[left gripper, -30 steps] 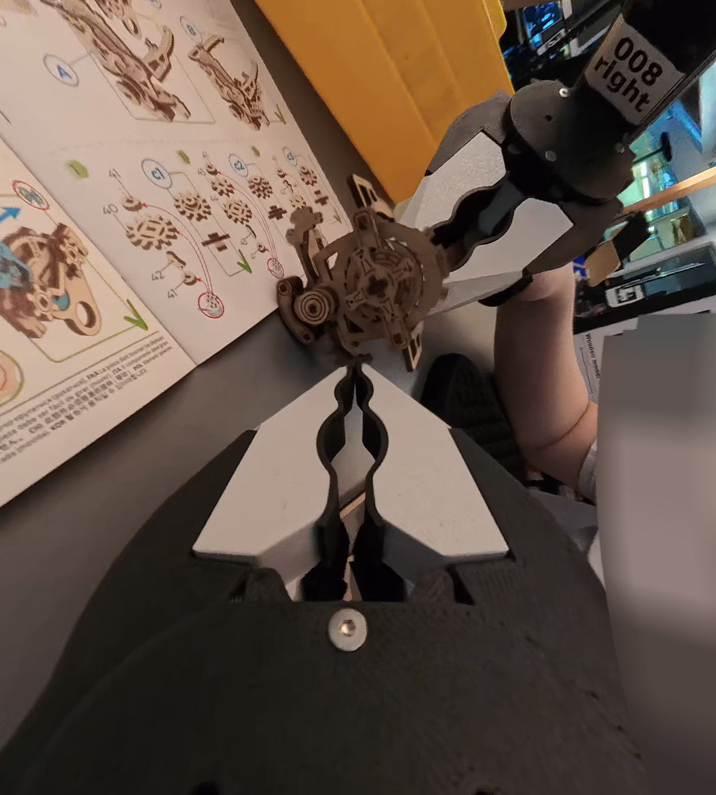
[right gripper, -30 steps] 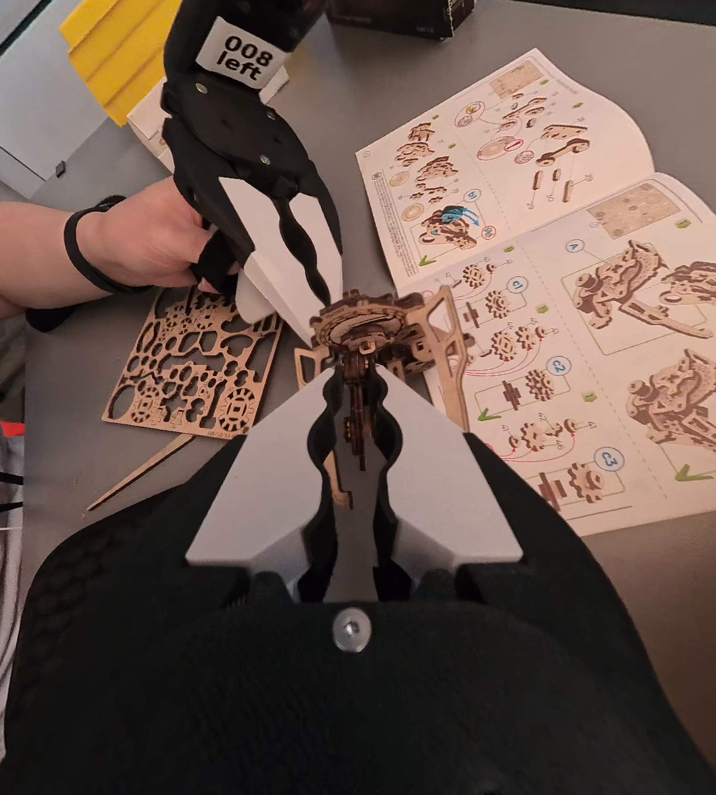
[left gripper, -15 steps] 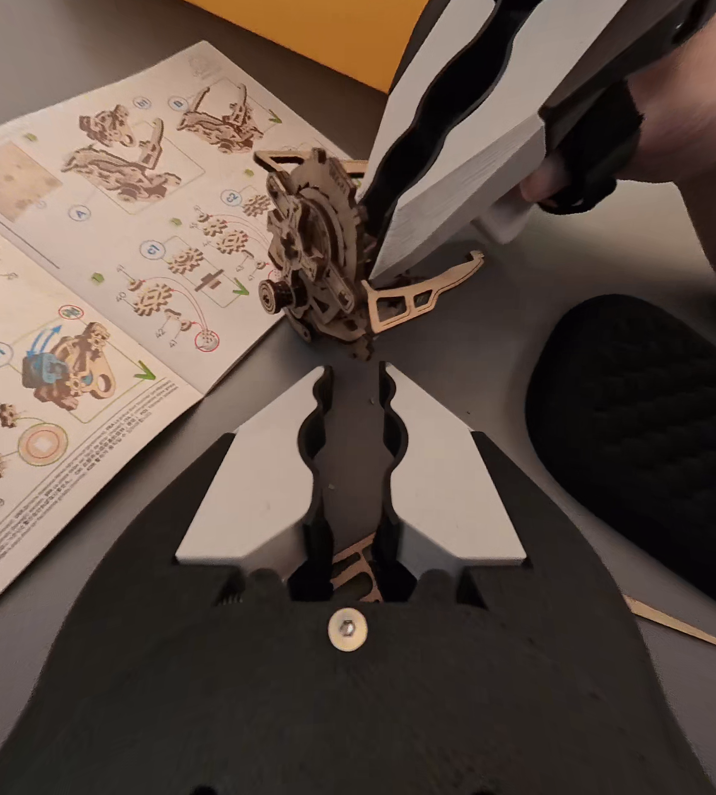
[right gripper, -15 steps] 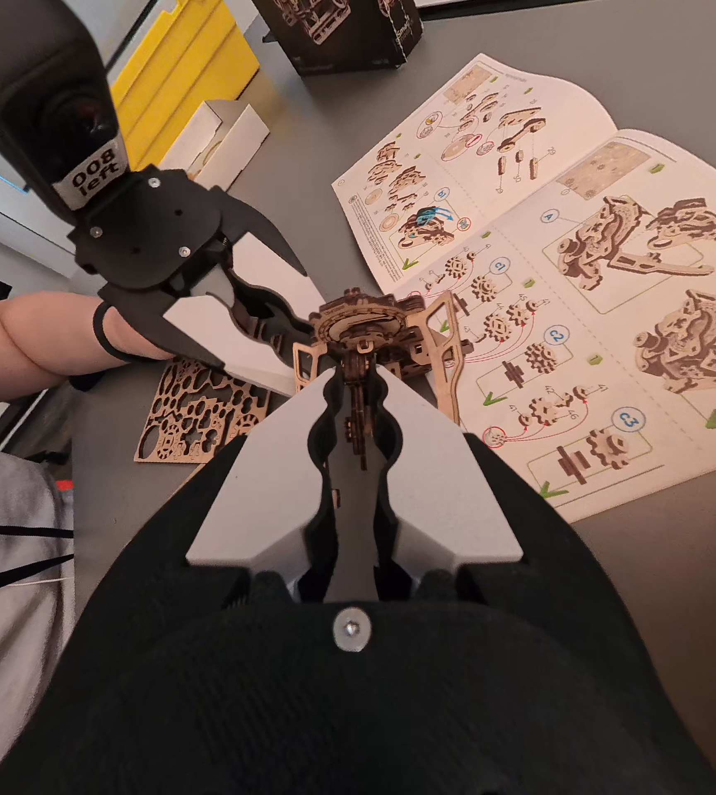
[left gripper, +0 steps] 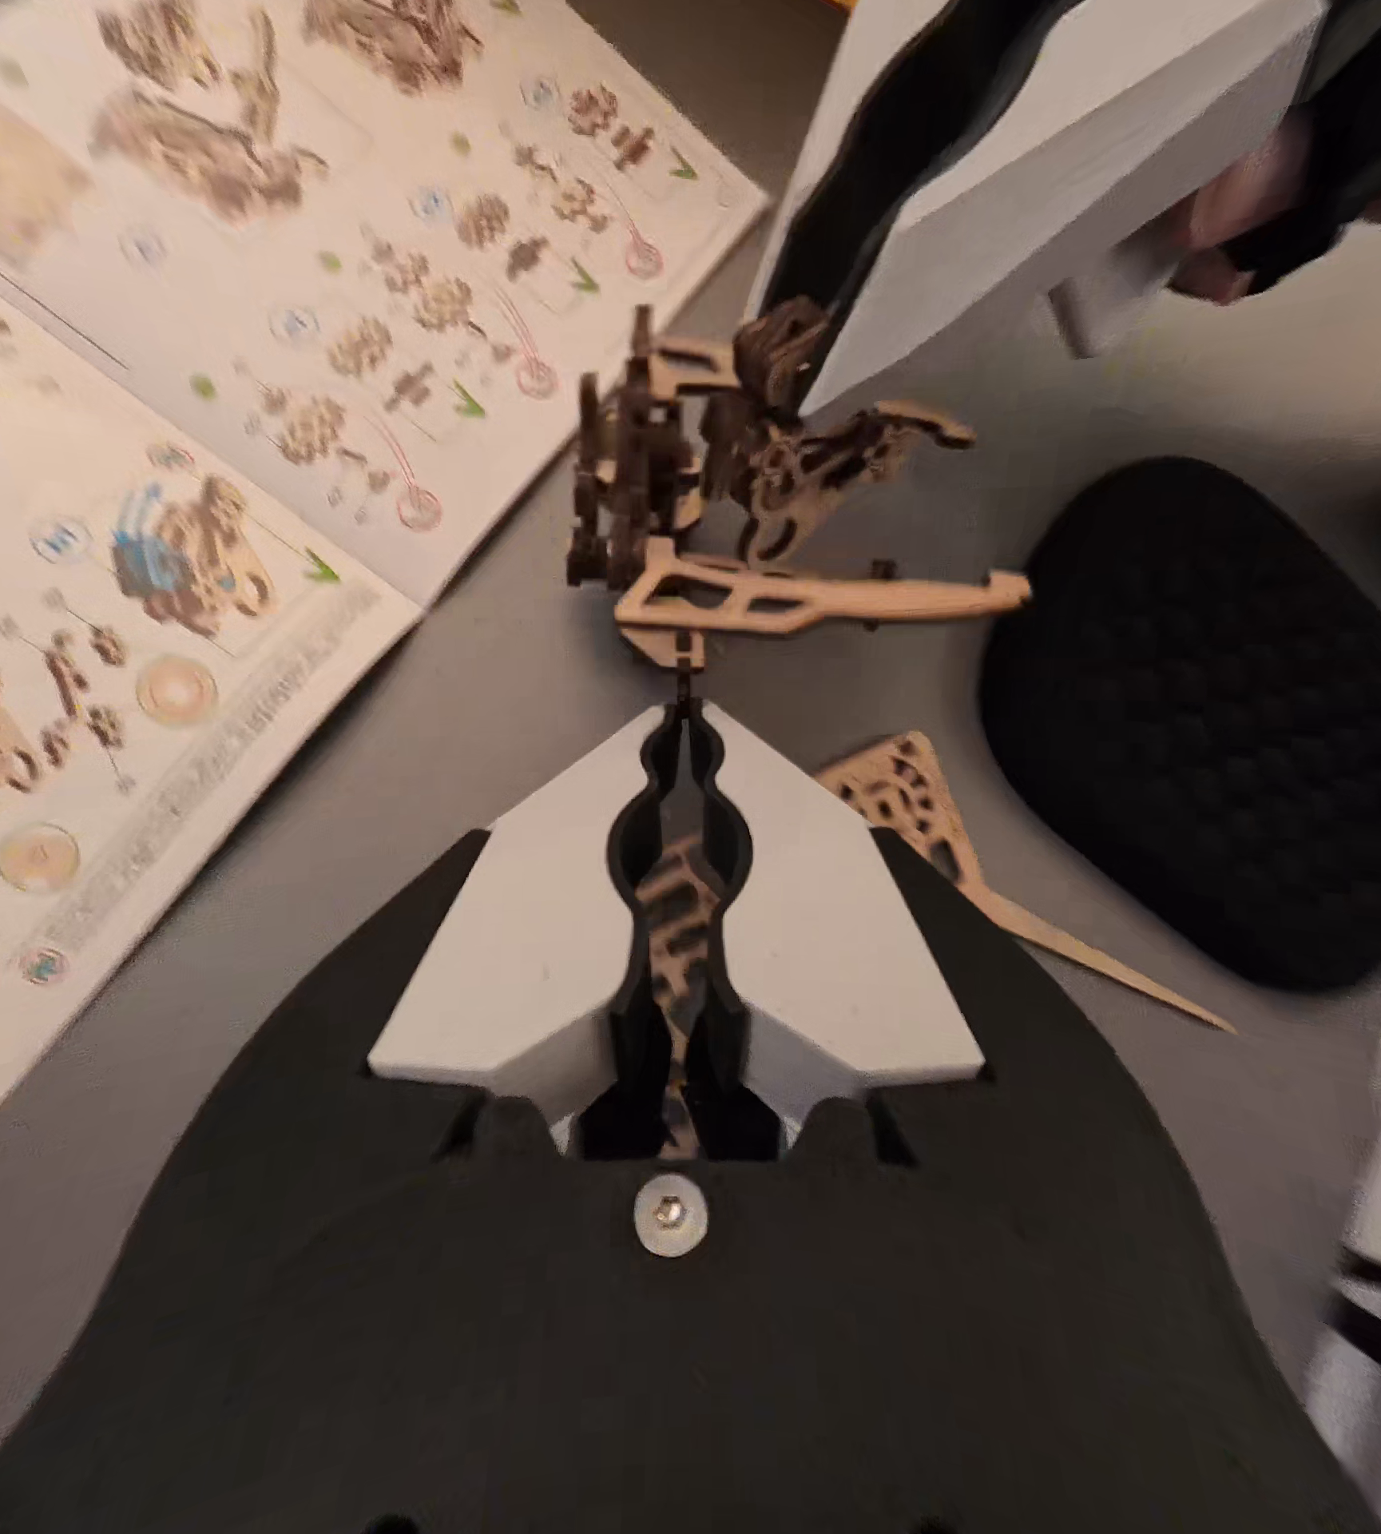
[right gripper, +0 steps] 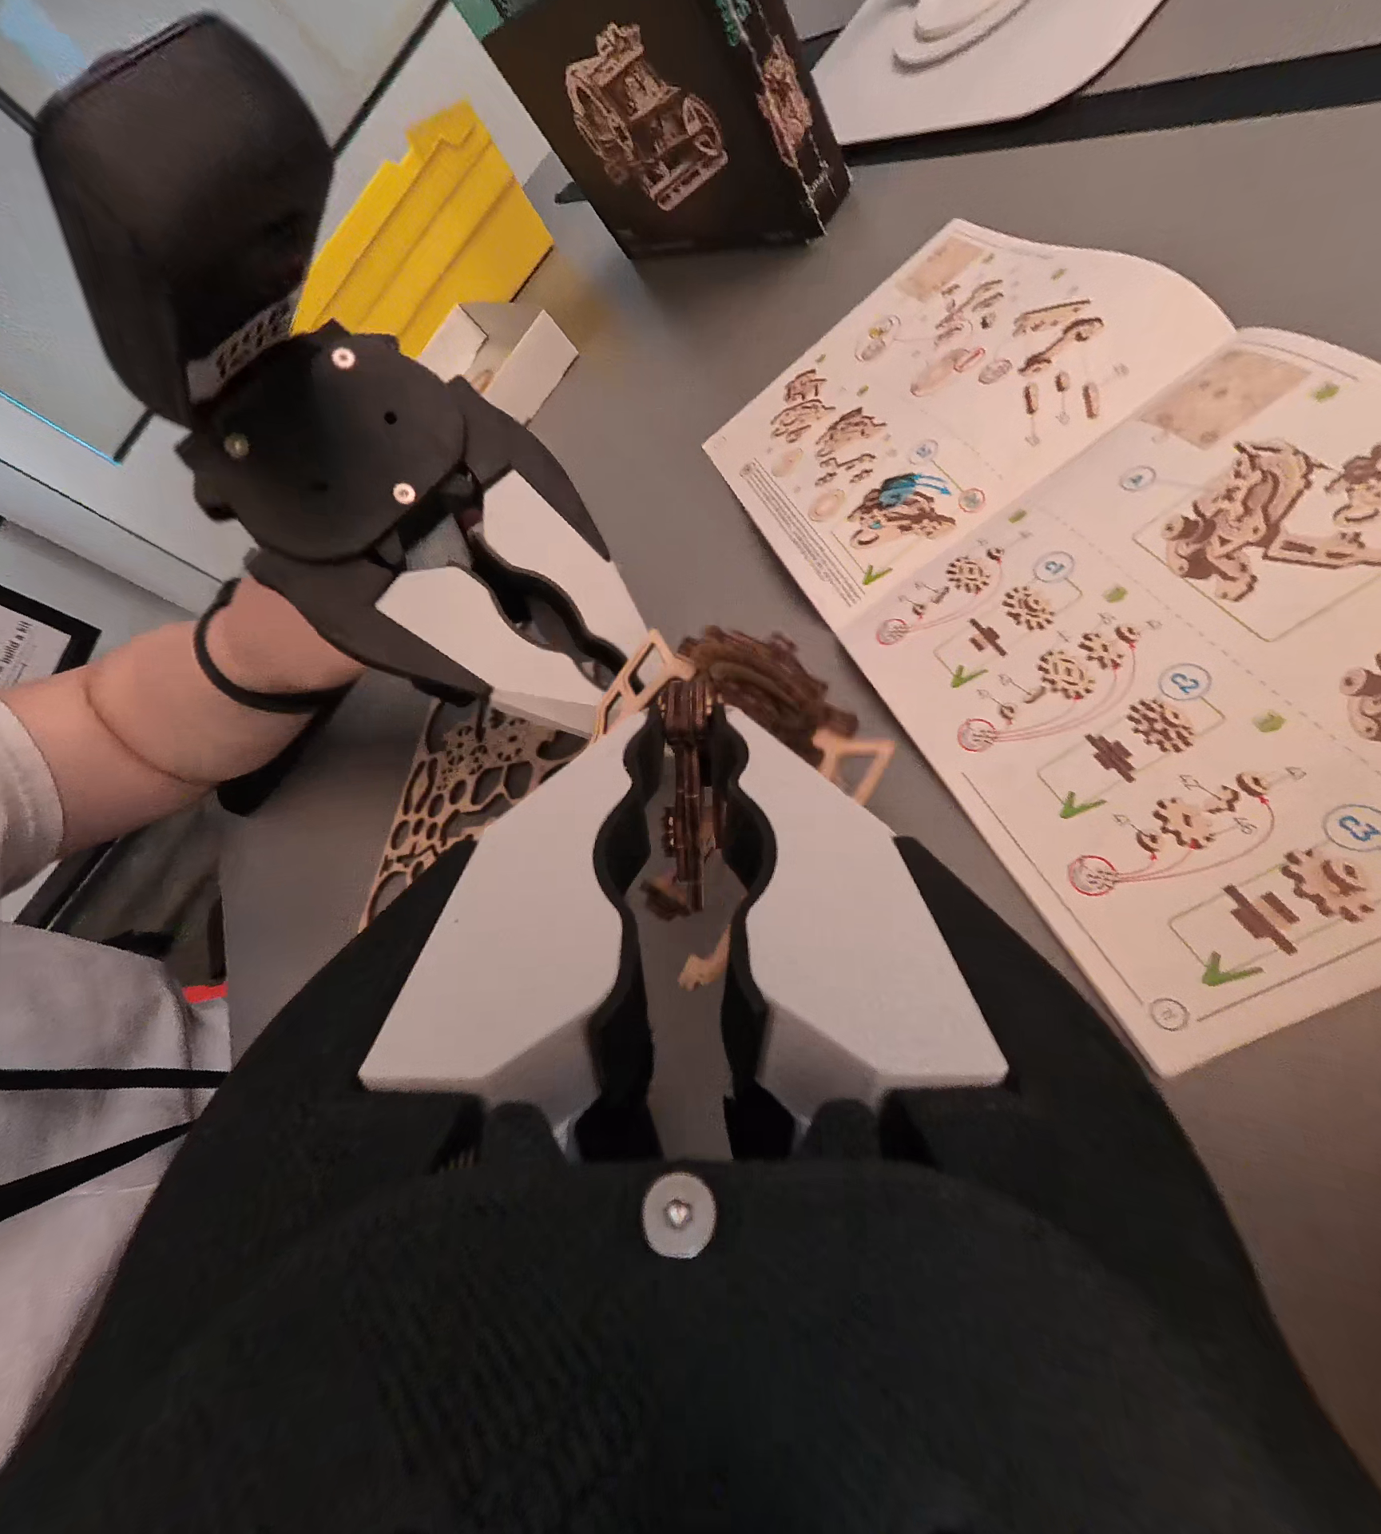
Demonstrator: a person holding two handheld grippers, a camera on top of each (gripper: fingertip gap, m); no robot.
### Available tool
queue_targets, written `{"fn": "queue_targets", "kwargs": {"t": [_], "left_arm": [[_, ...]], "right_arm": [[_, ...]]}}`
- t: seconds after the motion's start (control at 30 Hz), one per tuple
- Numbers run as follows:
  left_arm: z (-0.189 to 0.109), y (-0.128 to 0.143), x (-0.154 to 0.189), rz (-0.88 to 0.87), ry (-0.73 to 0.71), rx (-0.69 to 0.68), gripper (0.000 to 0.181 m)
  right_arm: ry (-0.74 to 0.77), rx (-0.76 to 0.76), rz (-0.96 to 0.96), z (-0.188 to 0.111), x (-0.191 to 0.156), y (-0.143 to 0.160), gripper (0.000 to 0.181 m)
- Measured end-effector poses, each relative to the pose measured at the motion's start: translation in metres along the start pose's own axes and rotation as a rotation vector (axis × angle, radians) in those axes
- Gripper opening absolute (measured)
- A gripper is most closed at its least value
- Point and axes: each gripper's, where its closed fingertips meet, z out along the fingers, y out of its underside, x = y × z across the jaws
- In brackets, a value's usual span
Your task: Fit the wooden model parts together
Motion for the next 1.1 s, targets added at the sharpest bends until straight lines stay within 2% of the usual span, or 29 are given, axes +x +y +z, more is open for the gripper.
{"fn": "queue_targets", "kwargs": {"t": [0.07,0.17,0.4,0.67,0.83,1.1], "left_arm": [[-0.015,0.008,0.011,-0.075,0.103,-0.072,0.000],[-0.037,0.012,0.020,-0.156,0.159,-0.174,0.000],[-0.055,0.016,0.013,-0.022,-0.025,-0.472,0.000],[-0.045,-0.001,0.011,0.067,-0.078,-0.565,0.000],[-0.042,-0.003,0.015,0.111,-0.120,-0.498,0.000],[-0.042,-0.004,0.018,0.011,-0.059,-0.169,0.001]], "right_arm": [[-0.018,0.013,0.016,0.005,-0.008,-0.002,0.009],[-0.053,-0.017,0.050,0.015,-0.020,0.006,0.009],[-0.163,-0.031,0.200,0.025,-0.025,0.017,0.009],[-0.168,0.036,0.274,0.019,-0.011,0.016,0.009],[-0.170,0.033,0.290,0.016,-0.010,0.018,0.009],[-0.136,0.013,0.230,0.020,-0.014,0.021,0.008]]}}
